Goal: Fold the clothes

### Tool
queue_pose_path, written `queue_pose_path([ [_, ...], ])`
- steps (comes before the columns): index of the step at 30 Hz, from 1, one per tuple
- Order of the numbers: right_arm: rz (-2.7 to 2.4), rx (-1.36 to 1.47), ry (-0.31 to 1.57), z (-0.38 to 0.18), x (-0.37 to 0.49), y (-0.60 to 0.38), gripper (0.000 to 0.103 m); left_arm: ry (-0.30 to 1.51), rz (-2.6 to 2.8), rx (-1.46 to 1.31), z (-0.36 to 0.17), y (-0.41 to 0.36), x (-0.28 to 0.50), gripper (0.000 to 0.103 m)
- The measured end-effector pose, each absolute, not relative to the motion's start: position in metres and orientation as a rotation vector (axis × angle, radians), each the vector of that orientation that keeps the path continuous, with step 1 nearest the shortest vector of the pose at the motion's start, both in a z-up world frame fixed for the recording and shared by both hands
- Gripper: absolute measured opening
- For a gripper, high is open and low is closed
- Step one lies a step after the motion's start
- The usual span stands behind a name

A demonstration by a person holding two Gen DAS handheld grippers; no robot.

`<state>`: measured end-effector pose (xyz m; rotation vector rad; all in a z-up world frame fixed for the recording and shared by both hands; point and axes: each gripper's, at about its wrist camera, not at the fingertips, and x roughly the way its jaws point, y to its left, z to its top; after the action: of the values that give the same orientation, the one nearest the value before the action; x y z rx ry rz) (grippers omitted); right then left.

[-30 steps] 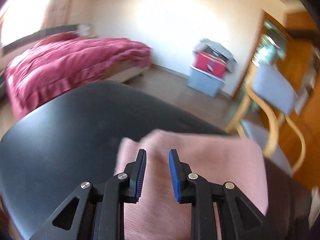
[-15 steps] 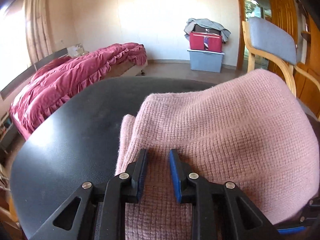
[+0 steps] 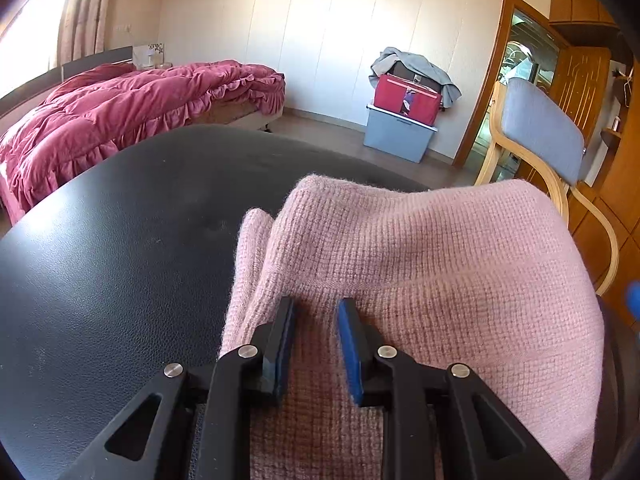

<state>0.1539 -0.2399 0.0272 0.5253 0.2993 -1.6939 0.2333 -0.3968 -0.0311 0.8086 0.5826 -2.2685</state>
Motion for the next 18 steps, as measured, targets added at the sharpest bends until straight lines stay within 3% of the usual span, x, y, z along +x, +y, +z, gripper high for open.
queue_pose_path([
  [6,-1.773,0.623,0.299,0.008,0.109,-0.287,0.037,0.628,-2.276,0.789,-0.034,-0.406,0.239,0.023],
  [9,-1.851,0.662,0.298,-0.008,0.088,-0.304,0.026,0.653,-2.263,0.775,-0.035,-0.408,0.241,0.021],
  [18,-1.889,0.631,0.327,-0.011,0.092,-0.300,0.026,0.639,-2.224,0.758,-0.036,-0.406,0.245,0.018],
])
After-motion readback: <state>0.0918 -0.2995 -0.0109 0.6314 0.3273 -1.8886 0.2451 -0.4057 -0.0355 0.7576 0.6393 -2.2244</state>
